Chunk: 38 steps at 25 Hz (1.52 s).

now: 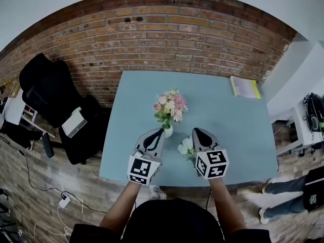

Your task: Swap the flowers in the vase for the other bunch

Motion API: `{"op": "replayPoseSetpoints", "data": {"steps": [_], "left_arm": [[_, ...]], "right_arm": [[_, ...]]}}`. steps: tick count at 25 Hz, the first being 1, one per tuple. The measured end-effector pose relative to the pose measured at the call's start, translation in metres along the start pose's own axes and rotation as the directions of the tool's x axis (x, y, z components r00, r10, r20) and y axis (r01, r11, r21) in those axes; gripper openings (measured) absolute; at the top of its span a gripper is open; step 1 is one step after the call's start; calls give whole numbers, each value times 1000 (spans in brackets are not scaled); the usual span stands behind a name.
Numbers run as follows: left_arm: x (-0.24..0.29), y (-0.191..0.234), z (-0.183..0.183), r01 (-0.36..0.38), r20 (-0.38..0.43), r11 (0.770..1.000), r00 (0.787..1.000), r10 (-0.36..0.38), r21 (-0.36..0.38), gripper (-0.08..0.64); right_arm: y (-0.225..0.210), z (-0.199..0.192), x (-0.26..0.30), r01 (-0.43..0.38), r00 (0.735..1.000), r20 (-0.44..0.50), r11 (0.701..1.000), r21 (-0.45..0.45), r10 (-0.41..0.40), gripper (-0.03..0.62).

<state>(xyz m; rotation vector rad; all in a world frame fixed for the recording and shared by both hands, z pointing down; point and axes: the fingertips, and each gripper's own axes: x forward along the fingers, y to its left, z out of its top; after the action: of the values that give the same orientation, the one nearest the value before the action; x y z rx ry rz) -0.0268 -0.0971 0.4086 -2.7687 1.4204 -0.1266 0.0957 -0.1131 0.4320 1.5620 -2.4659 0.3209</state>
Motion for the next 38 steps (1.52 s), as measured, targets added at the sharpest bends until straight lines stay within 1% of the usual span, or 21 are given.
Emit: {"op": "replayPoseSetpoints", "data": {"steps": [7,13,21,29,38], "left_arm": [[-15,-23,17,-16,11,1000,1000,16,-14,9],[-31,-48,21,-17,-3,1000,1000,17,-24,9],[-50,-76,31,-31,11,999,999,31,-9,9],[-69,-90,40,-63,18,998,998,63,13,9],[-85,-106,51,-78,39,997,996,78,17,9]], "right_arm": [[3,5,-28,-32,999,35,999,11,32,12],[11,4,-56,-58,997,56,998,5,57,12],[21,5,-89,-94,992,86,996,-8,94,12],[32,14,-109,-126,982,136,992,-24,128,12],[40,11,-129,-170,974,151,985,-11,169,12]]}}
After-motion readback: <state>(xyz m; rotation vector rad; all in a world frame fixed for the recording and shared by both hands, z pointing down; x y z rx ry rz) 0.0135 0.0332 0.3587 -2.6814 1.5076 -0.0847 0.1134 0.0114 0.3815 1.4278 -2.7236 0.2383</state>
